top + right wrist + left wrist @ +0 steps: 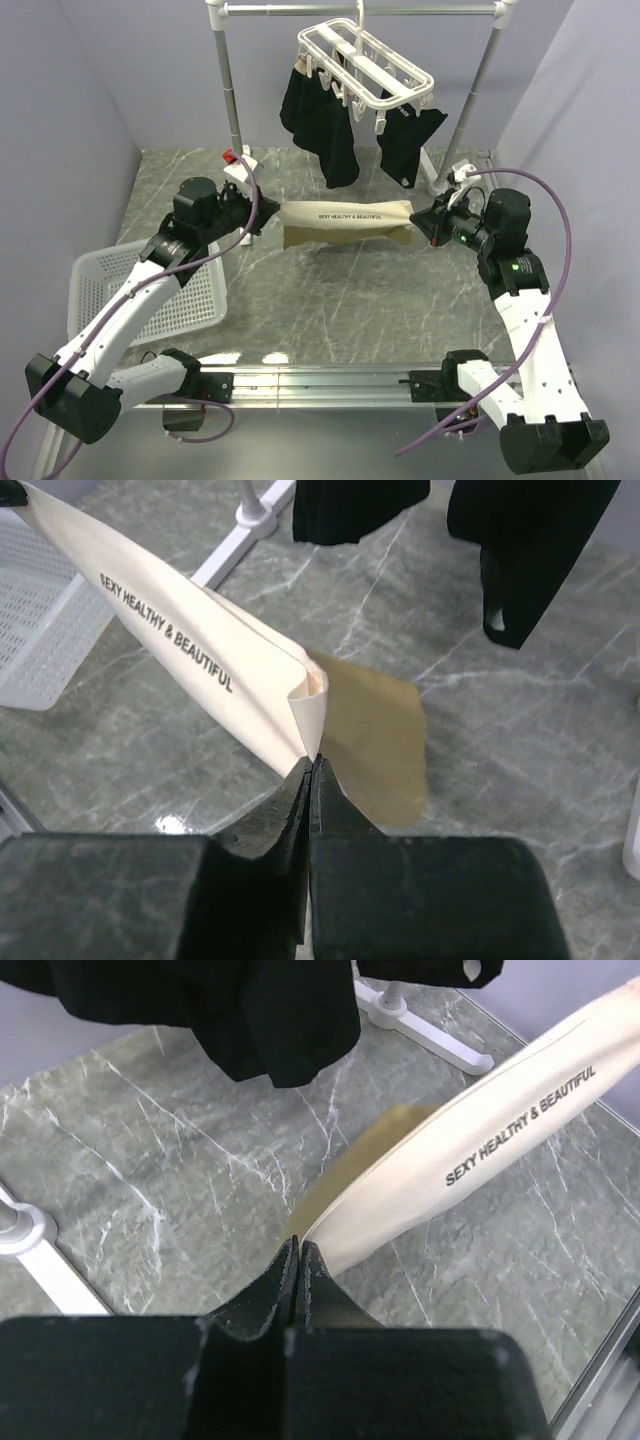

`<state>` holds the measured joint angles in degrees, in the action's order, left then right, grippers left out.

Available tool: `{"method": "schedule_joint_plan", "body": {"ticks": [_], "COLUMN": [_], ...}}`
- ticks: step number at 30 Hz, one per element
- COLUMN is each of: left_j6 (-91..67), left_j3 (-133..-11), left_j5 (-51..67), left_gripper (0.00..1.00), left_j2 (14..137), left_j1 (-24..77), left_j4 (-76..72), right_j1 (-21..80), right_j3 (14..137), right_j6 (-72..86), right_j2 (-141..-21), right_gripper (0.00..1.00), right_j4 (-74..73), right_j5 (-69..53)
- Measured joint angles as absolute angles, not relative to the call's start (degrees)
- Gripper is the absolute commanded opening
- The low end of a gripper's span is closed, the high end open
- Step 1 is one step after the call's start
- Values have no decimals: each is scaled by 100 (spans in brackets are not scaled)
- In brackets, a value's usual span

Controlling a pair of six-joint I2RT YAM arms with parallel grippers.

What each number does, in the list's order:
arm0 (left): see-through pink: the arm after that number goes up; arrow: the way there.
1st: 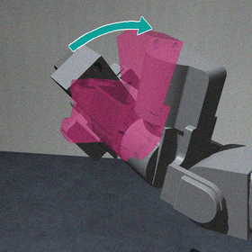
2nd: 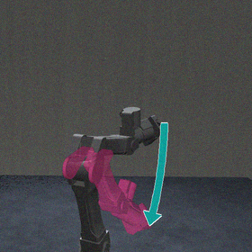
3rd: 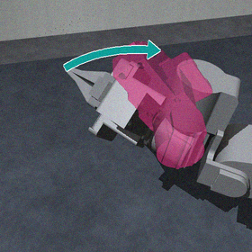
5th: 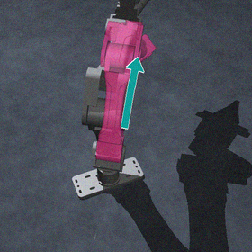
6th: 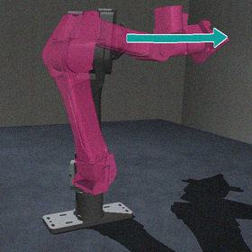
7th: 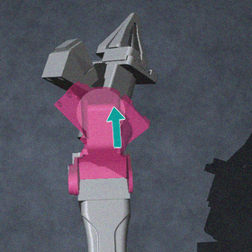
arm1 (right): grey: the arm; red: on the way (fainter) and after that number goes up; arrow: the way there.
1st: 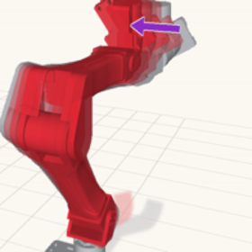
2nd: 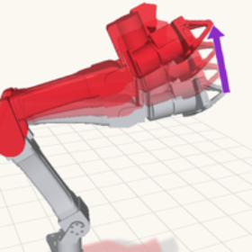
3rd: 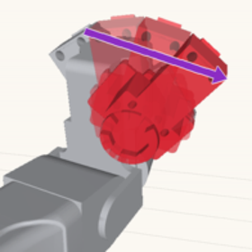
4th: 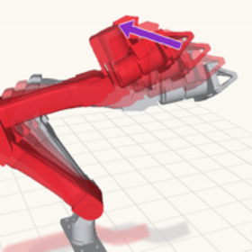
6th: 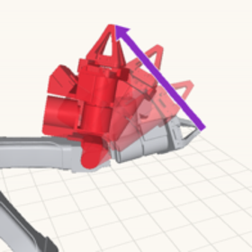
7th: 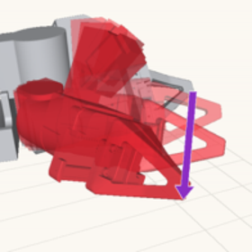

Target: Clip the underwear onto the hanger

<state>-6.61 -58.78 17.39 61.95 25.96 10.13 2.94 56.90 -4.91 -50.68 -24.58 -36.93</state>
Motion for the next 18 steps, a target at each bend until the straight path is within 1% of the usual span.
{"method": "schedule_joint_plan", "body": {"ticks": [5,13,16,18], "left_j6": [-399,320,408,429], "left_j3": [-5907,-5918,-6016,-6099], "left_j5": [1997,3133,3376,3424], "left_gripper": [0,0,0,0], "left_j2": [5957,5094,5280,5802], "left_j1": [2596,2622,2663,2672], "left_j4": [1214,2329,2615,2657], "right_j1": [292,283,283,285], "right_j3": [5732,5817,5784,5551], "right_j6": [-563,-628,-567,-528], "right_j2": [-4823,-3535,-3369,-3505], "right_gripper": [0,0,0,0], "right_j4": [-2543,-3415,-3481,-3356], "right_j5": [-3693,-3721,-3706,-3621]}}
